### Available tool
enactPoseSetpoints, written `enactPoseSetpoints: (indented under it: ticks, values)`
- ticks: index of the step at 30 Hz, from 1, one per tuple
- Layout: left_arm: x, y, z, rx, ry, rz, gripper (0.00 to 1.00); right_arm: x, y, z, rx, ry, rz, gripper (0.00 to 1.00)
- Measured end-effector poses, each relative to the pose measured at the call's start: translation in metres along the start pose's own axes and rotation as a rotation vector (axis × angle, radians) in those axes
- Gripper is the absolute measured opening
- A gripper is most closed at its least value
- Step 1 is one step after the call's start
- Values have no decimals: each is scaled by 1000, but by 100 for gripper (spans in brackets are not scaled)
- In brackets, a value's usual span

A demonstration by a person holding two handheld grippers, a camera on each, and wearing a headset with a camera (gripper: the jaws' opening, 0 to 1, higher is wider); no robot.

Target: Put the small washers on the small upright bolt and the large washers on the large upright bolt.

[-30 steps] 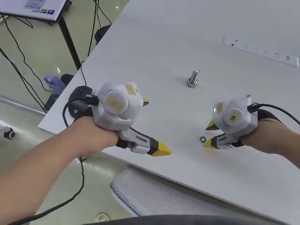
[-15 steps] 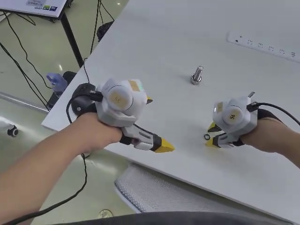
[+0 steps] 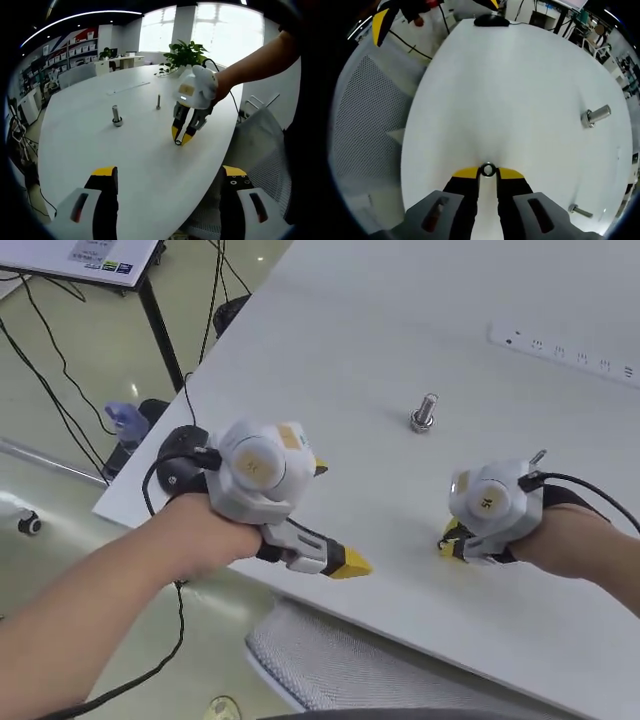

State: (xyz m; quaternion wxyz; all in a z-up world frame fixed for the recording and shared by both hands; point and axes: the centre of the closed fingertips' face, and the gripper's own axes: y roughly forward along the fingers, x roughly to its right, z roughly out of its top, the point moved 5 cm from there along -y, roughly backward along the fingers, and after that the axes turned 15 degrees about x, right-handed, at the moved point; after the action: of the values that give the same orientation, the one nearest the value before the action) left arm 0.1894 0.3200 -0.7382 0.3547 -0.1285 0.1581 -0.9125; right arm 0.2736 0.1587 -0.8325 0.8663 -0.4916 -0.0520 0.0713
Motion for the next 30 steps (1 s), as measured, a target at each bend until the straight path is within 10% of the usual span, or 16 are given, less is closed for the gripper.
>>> enactPoseSetpoints:
  ticks: [18, 30]
  values:
    - [-2, 3, 3, -3, 7, -10, 82, 3, -4, -2, -7, 120, -8, 12]
    - [-3, 3, 1, -9, 8, -8, 82, 13, -37, -24, -41, 173, -44, 12]
